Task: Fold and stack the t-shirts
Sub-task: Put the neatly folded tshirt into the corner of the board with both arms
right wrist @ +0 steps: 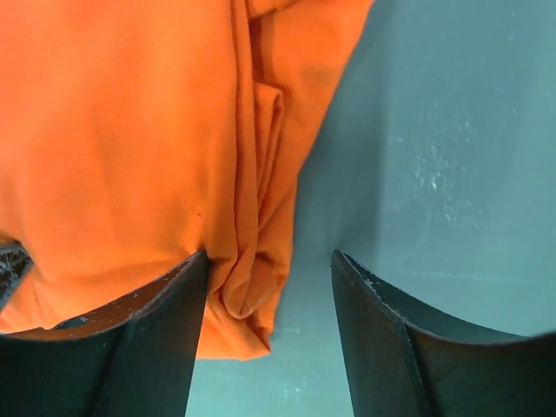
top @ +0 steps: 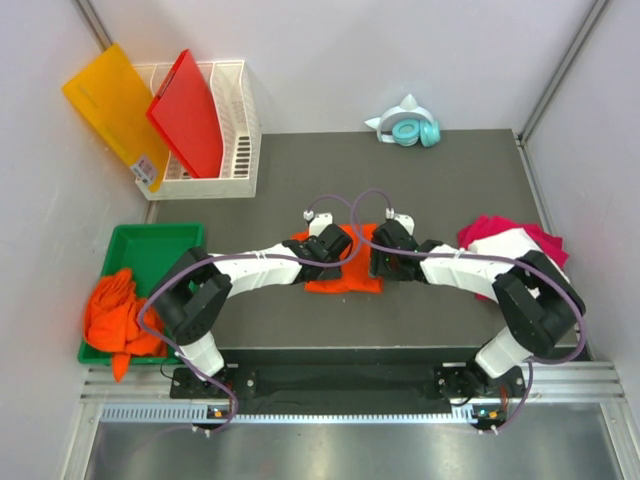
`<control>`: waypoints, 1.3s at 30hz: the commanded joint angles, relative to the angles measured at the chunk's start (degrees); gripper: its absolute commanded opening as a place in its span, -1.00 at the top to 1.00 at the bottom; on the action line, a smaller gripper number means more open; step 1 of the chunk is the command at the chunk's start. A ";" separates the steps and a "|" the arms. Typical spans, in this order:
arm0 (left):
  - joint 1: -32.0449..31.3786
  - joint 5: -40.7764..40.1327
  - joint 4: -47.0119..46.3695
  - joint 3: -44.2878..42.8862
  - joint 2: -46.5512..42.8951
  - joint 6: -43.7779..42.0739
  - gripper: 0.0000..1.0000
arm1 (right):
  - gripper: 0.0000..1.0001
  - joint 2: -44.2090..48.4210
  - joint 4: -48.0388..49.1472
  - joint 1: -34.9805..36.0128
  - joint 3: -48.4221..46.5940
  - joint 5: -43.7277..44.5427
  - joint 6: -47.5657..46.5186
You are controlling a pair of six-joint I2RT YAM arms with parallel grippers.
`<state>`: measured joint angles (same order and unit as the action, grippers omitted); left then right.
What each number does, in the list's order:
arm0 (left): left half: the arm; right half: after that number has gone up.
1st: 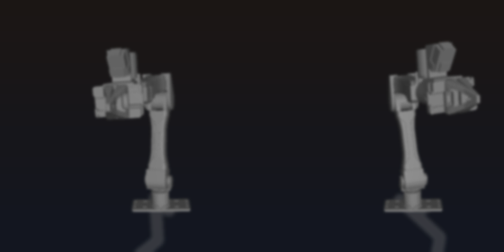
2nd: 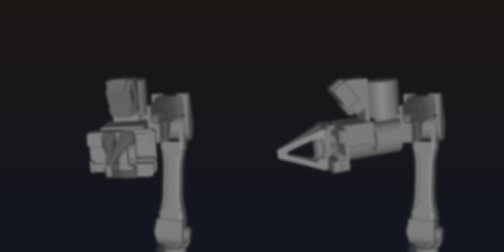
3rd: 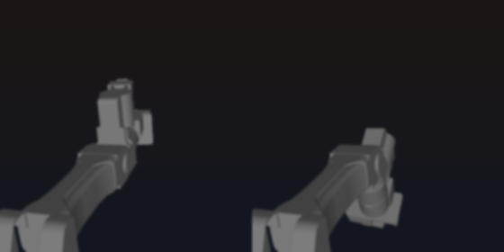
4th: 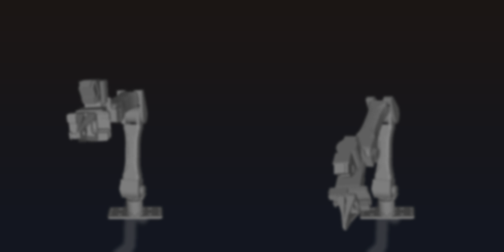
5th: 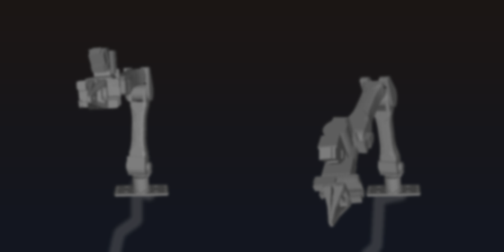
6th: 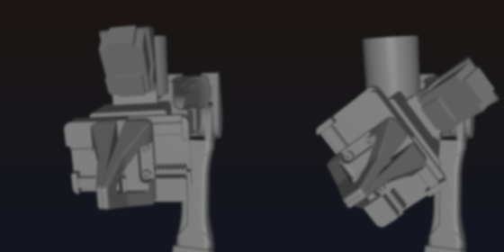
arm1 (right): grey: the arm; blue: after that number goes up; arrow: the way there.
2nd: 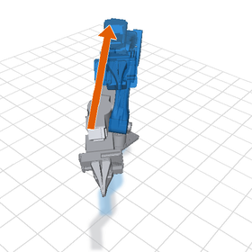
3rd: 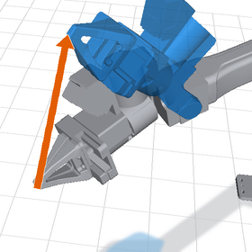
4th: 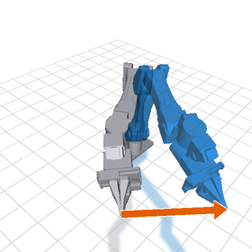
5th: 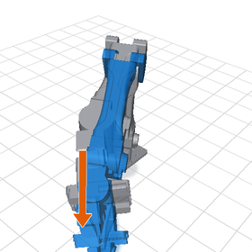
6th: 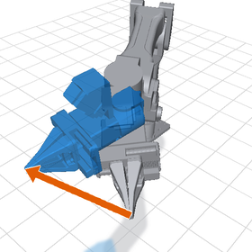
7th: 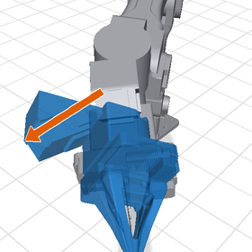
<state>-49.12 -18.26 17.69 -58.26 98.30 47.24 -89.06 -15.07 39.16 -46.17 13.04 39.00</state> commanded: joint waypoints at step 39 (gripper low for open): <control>-1.15 -8.28 4.97 2.36 -21.48 -0.22 -0.12 | 1.00 9.60 -12.86 -1.01 -7.96 11.83 -5.86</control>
<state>-50.24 -22.70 21.04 -55.77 82.96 47.55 -83.99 -20.88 38.70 -46.83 18.17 37.32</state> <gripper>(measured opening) 0.565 0.028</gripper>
